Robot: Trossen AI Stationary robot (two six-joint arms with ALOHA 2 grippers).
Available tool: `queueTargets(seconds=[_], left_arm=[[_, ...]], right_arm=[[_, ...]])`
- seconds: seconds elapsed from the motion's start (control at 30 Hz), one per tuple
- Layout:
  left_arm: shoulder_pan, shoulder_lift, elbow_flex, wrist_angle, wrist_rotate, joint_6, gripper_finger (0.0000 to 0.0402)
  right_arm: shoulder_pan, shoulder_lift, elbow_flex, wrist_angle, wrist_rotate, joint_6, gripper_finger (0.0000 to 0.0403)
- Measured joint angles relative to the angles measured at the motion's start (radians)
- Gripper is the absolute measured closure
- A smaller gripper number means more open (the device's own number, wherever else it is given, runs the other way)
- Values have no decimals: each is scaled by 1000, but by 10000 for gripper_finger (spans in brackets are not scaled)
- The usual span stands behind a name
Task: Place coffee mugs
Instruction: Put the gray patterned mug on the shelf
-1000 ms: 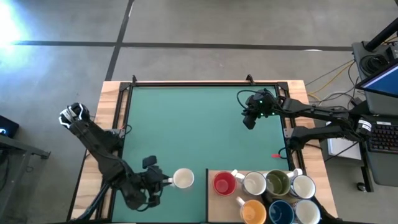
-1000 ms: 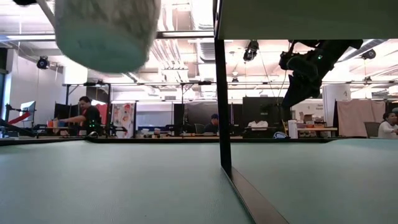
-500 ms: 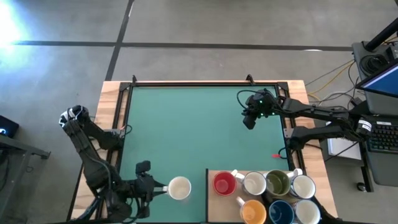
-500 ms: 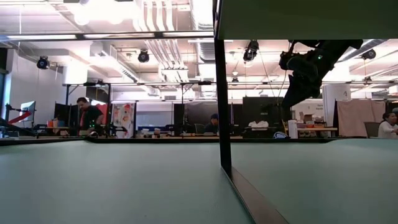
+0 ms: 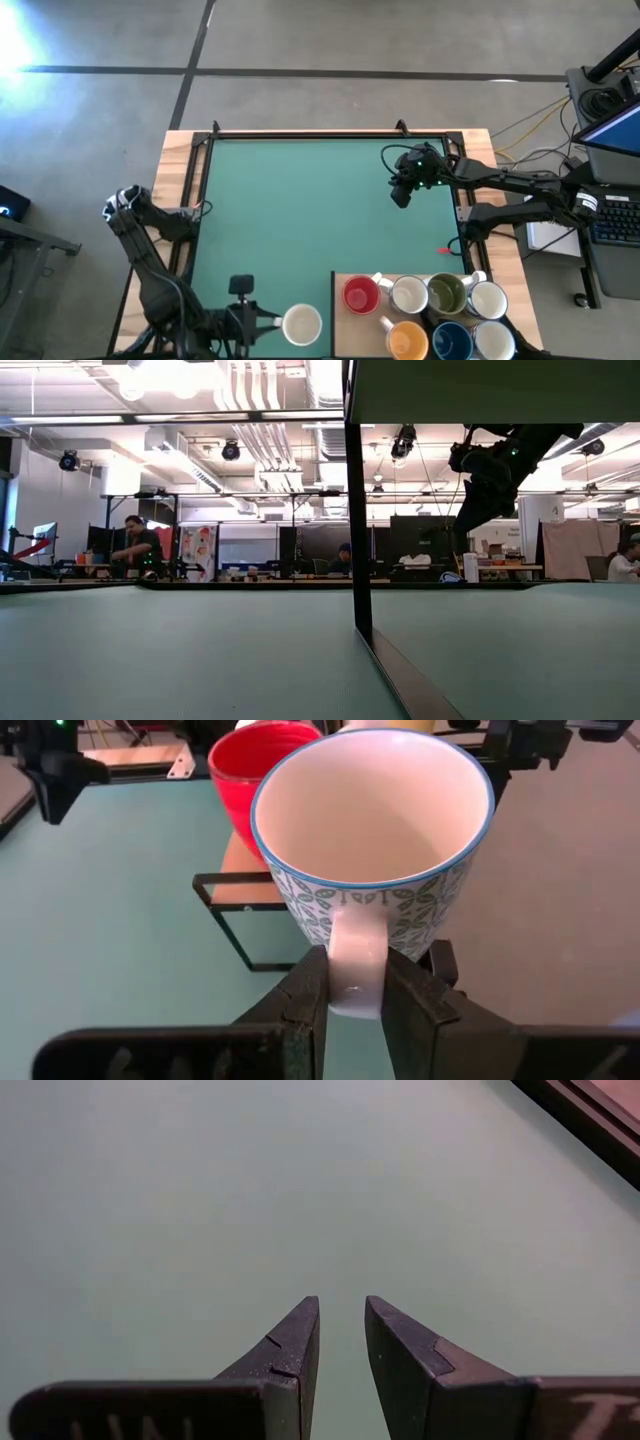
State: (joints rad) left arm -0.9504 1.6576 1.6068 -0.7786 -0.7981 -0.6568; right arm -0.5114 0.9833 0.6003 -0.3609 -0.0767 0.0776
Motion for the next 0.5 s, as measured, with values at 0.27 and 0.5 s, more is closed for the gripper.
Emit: queueTargets(seconds=[0.27, 0.5], left_arm=[[0, 12, 18, 42, -1, 21, 353], [4, 11, 18, 187, 3, 98, 353]], right_arm=[[0, 0, 0, 0, 0, 0, 330], [0, 0, 0, 0, 0, 0, 330]])
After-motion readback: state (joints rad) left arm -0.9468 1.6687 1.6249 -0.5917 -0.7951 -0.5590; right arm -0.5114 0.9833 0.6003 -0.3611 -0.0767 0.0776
